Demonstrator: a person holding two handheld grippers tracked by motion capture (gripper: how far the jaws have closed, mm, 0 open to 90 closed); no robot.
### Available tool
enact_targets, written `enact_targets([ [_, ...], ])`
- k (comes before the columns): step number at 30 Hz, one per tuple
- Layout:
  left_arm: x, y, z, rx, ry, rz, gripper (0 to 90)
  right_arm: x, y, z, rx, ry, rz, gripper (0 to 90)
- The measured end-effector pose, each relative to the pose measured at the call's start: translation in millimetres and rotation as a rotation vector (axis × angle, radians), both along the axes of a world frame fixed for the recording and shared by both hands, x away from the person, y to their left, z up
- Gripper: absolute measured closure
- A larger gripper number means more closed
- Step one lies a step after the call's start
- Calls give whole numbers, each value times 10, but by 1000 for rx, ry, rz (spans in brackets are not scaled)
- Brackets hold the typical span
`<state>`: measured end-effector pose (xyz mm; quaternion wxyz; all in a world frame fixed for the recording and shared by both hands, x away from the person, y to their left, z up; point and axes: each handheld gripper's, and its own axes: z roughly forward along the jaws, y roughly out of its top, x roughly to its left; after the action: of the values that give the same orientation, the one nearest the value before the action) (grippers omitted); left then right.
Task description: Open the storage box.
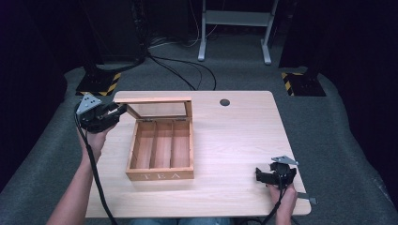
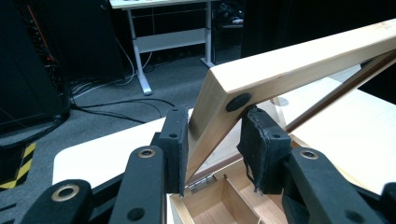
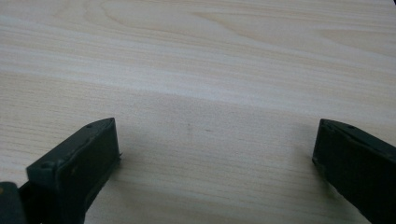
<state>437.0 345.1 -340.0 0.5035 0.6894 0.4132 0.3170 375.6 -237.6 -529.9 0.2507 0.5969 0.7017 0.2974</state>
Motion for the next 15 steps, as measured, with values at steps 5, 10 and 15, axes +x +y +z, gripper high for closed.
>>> enact_targets([
  [5,1,0,2,1,0,1,624,0,0,0,0,0,0,0],
  [10,2,-1,3,2,1,2,624,0,0,0,0,0,0,0],
  [15,1,-1,5,3,2,2,624,-1,2,0,2,1,-2,0],
])
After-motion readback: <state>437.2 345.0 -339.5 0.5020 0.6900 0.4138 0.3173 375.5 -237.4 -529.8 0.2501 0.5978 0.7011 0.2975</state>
